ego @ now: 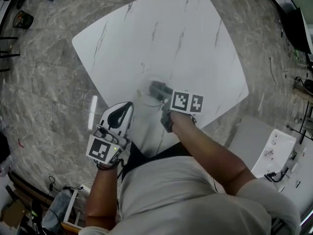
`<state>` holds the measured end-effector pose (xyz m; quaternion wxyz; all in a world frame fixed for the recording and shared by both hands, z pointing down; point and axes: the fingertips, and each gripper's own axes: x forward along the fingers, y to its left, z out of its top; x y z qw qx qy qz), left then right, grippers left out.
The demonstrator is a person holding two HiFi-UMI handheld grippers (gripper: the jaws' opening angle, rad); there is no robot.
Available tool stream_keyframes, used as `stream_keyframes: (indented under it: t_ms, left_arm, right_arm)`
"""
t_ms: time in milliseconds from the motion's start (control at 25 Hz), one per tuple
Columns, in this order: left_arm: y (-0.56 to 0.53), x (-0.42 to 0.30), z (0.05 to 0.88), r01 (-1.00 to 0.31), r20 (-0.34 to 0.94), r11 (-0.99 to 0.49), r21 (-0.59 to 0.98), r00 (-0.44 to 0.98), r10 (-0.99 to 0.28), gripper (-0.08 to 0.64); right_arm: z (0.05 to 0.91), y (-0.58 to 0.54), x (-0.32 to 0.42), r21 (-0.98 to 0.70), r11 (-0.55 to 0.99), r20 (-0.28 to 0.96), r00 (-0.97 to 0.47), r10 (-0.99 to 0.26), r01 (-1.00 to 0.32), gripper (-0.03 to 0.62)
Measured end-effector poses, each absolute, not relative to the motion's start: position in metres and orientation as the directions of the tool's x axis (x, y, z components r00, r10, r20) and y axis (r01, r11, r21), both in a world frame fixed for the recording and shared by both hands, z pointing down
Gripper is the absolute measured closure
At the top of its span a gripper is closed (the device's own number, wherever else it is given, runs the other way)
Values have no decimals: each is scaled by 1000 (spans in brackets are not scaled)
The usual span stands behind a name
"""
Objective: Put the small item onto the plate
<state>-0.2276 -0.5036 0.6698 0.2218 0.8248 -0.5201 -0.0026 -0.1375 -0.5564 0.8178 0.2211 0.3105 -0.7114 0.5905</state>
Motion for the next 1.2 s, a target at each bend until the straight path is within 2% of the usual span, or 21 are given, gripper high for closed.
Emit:
stream_keyframes:
  t_ms: [200, 400, 520, 800, 1200]
  left_arm:
    - [-486, -245, 654, -860, 209, -360, 362, 452, -867, 555]
    - [-460, -268, 630, -863, 204, -358, 357, 446, -872, 554]
    - [-449, -278, 603, -861, 183, -392, 325, 464, -867, 555]
    - [-440, -256, 520, -826, 115, -493, 274, 537, -836, 555]
    - [-426, -213, 384, -807, 62, -562, 180, 579, -813, 555]
  right_arm:
    - [801, -558, -129, -672, 126, 698, -681, -220, -729, 310]
    - [751, -555, -135, -674, 189, 660, -697, -280, -714, 310]
    - [706, -548, -149, -667, 274, 615, -720, -322, -693, 344]
    - [577, -525, -145, -625, 473, 443, -781, -439, -621, 454]
    - [396, -461, -120, -328, 737, 176, -805, -567, -591, 483]
